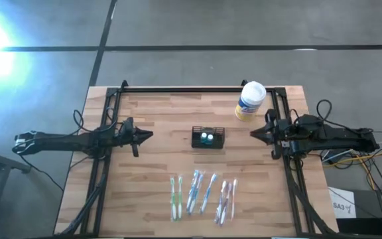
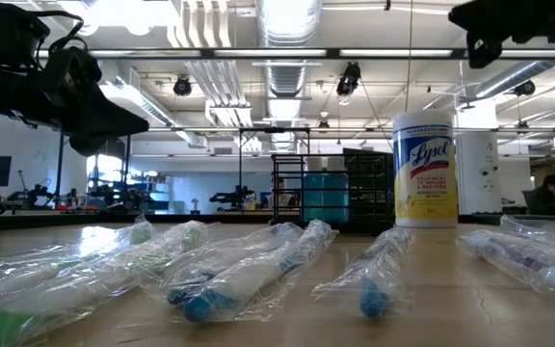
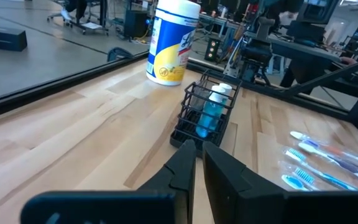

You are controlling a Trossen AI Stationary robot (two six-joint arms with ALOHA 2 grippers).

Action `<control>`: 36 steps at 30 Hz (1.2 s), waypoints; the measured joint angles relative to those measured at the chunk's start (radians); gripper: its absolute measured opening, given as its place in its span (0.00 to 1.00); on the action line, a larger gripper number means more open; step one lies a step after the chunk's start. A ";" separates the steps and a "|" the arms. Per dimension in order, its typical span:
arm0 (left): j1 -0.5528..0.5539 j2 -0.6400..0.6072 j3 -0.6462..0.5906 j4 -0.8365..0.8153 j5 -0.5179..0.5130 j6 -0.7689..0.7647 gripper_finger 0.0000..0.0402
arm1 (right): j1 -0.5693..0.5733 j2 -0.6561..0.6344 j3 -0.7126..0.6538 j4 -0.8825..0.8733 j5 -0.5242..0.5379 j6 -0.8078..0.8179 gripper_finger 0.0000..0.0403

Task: Pick & Place toothbrushing station
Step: Put the orange toothbrush into the wire organizer

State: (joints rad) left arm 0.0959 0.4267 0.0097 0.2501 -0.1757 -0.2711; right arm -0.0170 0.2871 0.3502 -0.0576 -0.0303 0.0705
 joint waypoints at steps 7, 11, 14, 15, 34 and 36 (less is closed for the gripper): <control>-0.001 0.000 0.000 0.001 -0.008 -0.008 0.09 | 0.000 -0.068 -0.138 0.183 0.002 0.009 0.03; -0.001 0.000 0.000 0.002 -0.011 -0.011 0.09 | 0.000 -0.078 -0.152 0.189 0.003 0.009 0.03; -0.001 0.000 0.000 0.002 -0.035 0.002 0.09 | -0.001 -0.075 -0.143 0.167 0.004 0.009 0.03; -0.001 0.000 0.000 0.002 -0.045 0.005 0.09 | -0.001 -0.072 -0.139 0.155 0.004 0.009 0.03; 0.000 0.000 0.000 0.002 -0.049 0.023 0.09 | -0.001 -0.052 -0.110 0.034 0.054 0.145 0.03; 0.000 0.000 0.000 0.002 -0.048 0.023 0.09 | -0.001 -0.042 -0.100 -0.023 0.113 0.201 0.03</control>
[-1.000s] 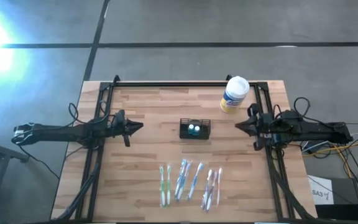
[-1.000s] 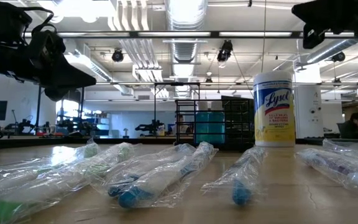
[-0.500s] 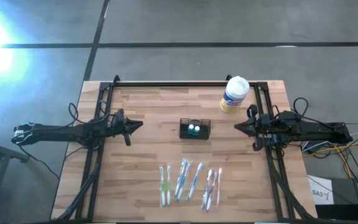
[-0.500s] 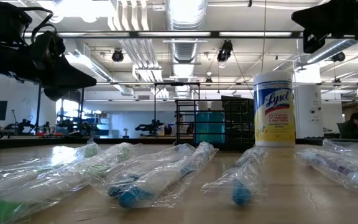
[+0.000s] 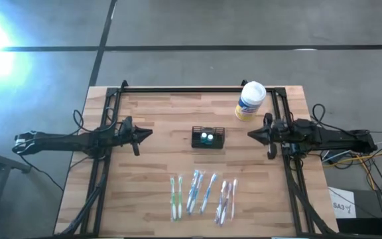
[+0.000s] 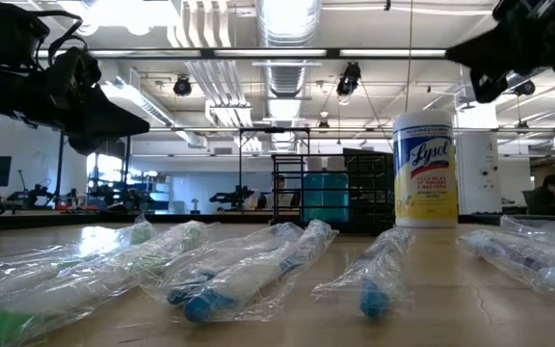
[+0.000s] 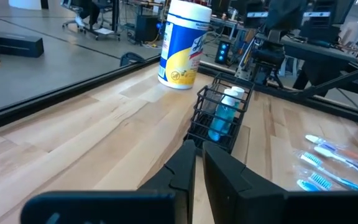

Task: Pick & Place toothbrushing station
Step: Put the orange toothbrush into the wire organizer

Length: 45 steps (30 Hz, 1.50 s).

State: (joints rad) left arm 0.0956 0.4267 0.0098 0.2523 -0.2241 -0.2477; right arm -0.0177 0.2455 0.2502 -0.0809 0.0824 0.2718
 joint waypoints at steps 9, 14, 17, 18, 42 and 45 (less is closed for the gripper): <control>0.000 0.000 0.000 0.000 0.001 0.004 0.09 | 0.092 0.214 0.148 -0.085 0.152 0.088 0.03; 0.001 0.000 0.000 0.000 0.001 0.052 0.09 | 0.230 0.436 0.327 -0.230 0.275 0.140 0.03; 0.001 0.000 0.000 0.000 0.001 0.085 0.09 | 0.330 0.575 0.431 -0.318 0.350 0.202 0.03; 0.001 0.000 0.000 -0.002 0.002 0.092 0.09 | 0.361 0.620 0.465 -0.347 0.379 0.233 0.03; 0.000 0.000 0.000 -0.054 0.026 0.141 0.09 | 0.674 1.587 1.196 -1.117 0.161 1.231 0.23; 0.000 0.000 0.000 -0.054 0.026 0.147 0.09 | 0.673 1.627 1.218 -1.116 0.154 1.252 0.36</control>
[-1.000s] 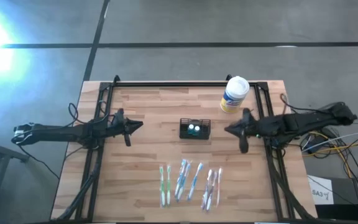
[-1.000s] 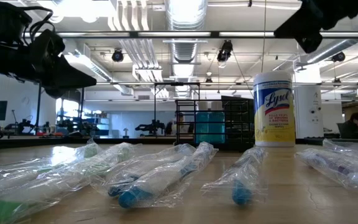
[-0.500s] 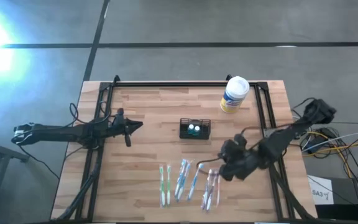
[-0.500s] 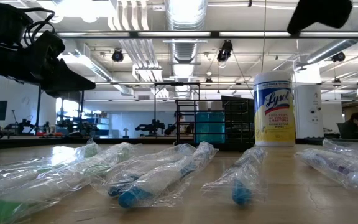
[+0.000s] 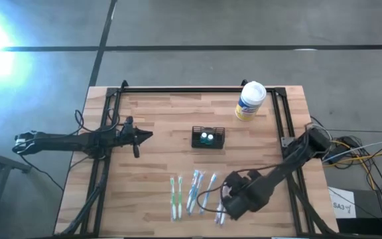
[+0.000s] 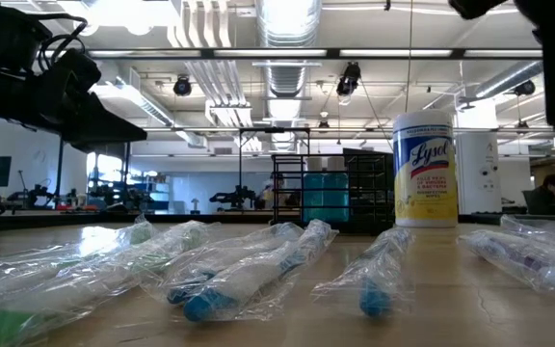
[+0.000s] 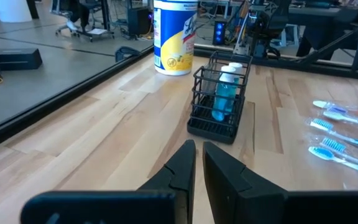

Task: Pick & Place toothbrushing station
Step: Put the orange toothbrush into the wire organizer

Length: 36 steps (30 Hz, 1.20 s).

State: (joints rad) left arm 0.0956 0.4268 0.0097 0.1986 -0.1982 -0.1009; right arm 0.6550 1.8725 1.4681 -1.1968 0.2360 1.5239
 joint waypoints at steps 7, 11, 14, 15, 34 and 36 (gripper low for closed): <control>0.000 0.000 0.000 -0.008 0.002 0.002 0.09 | -0.001 0.017 -0.020 -0.003 0.003 0.147 0.55; 0.000 0.000 0.000 -0.017 0.003 0.003 0.09 | -0.006 0.016 -0.034 -0.003 0.006 0.221 0.56; 0.000 0.000 0.000 -0.018 0.003 0.003 0.09 | -0.014 0.016 -0.058 0.005 0.013 0.228 0.55; 0.000 0.000 0.000 -0.019 0.003 0.002 0.09 | -0.017 0.016 -0.068 0.020 0.019 0.228 0.55; 0.001 0.000 0.000 -0.053 0.023 -0.001 0.09 | -0.041 0.016 -0.200 0.183 -0.013 0.248 0.54; 0.001 0.000 0.000 -0.054 0.023 -0.003 0.09 | -0.044 0.016 -0.214 0.189 -0.022 0.249 0.54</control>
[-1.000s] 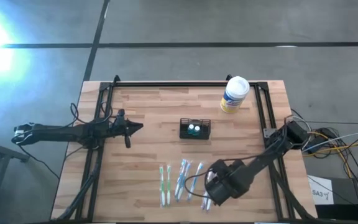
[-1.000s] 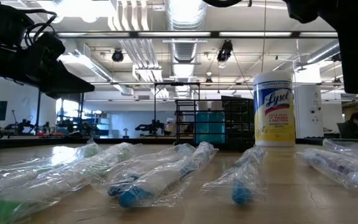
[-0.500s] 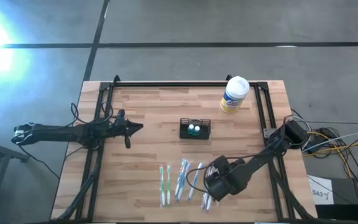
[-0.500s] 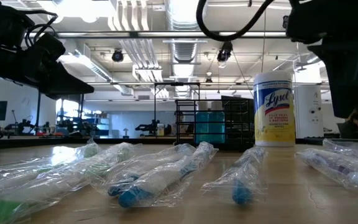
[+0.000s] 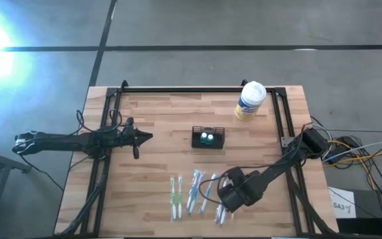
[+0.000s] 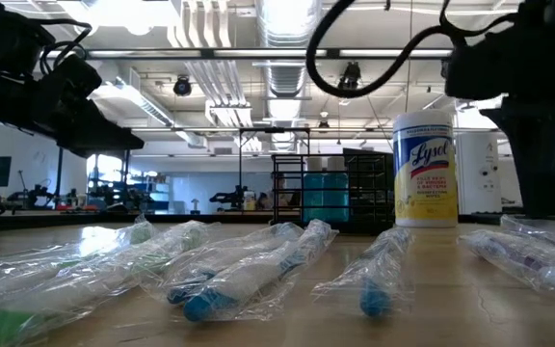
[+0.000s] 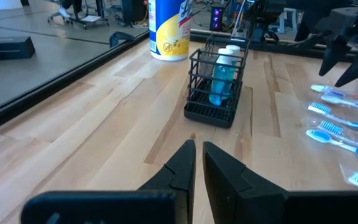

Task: Pick & Place toothbrushing station
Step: Put the orange toothbrush into the wire organizer

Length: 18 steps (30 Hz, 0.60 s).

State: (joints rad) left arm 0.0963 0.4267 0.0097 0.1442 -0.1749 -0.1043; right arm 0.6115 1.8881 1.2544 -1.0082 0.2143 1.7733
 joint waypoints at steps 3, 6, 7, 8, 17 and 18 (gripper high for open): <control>0.000 0.000 0.000 -0.007 0.000 0.000 0.09 | -0.003 0.000 -0.030 0.030 -0.023 -0.001 0.54; 0.000 0.000 0.000 -0.007 0.000 0.000 0.09 | -0.004 0.000 -0.052 0.060 -0.021 -0.018 0.53; 0.000 0.000 0.000 -0.007 0.000 0.000 0.09 | -0.004 0.000 -0.057 0.062 -0.022 -0.021 0.52; 0.000 0.000 0.000 -0.008 0.000 0.000 0.09 | -0.004 0.000 -0.064 0.067 -0.022 -0.023 0.51; -0.001 0.000 0.000 -0.010 -0.001 0.000 0.09 | -0.003 0.000 -0.099 0.120 -0.032 -0.178 0.35; -0.001 0.000 0.000 -0.010 -0.001 0.000 0.09 | -0.003 0.000 -0.099 0.126 -0.032 -0.201 0.32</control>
State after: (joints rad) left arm 0.0952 0.4267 0.0097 0.1340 -0.1754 -0.1047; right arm 0.6083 1.8877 1.1549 -0.8826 0.1824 1.5722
